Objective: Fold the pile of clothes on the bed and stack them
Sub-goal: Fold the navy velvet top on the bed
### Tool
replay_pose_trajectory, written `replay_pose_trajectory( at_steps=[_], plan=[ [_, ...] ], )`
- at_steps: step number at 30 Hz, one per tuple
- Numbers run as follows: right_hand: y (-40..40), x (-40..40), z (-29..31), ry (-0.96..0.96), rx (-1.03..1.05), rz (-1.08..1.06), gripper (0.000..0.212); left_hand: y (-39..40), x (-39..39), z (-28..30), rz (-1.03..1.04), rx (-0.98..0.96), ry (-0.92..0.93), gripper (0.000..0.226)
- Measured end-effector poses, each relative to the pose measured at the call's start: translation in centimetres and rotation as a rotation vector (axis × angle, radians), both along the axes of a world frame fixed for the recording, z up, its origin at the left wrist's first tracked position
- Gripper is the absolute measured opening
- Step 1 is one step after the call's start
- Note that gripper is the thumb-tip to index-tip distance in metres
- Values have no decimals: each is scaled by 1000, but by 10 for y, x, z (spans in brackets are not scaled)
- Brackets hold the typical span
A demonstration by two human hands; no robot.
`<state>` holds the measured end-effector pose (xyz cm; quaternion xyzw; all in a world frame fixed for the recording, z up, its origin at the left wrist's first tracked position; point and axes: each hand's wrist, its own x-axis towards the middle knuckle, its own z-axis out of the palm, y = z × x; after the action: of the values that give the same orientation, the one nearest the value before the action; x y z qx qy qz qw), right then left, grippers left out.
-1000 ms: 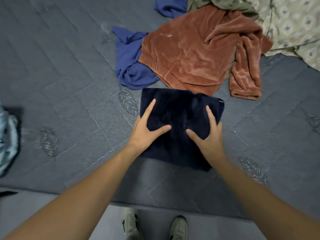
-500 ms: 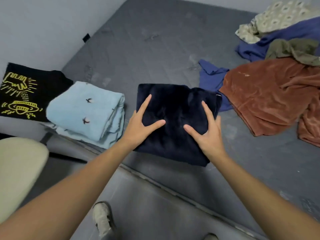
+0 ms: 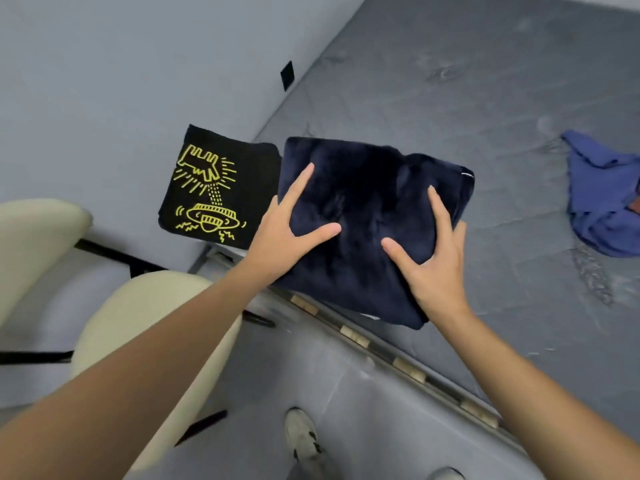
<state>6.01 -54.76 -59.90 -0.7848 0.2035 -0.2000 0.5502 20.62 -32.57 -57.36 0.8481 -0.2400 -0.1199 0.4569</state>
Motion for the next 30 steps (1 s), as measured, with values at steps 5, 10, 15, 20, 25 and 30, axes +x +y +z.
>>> replay_pose_trajectory(
  at_steps=[5,10,15,20,25,30],
  plan=[
    [34,58,17,-24,10,12,96,36,52,22,-3,-33,-14,95],
    [85,129,32,5,27,65,97,91,114,43,44,8,-18,93],
    [147,210,22,62,10,124,98,159,192,38,31,21,-32,92],
    [205,269,0,98,-57,119,99,220,255,12,14,27,-39,94],
    [231,292,-37,405,-409,104,88,253,280,-36,45,499,-123,100],
    [235,317,-54,214,-698,-4,51,235,285,-50,38,665,-650,94]
  ],
)
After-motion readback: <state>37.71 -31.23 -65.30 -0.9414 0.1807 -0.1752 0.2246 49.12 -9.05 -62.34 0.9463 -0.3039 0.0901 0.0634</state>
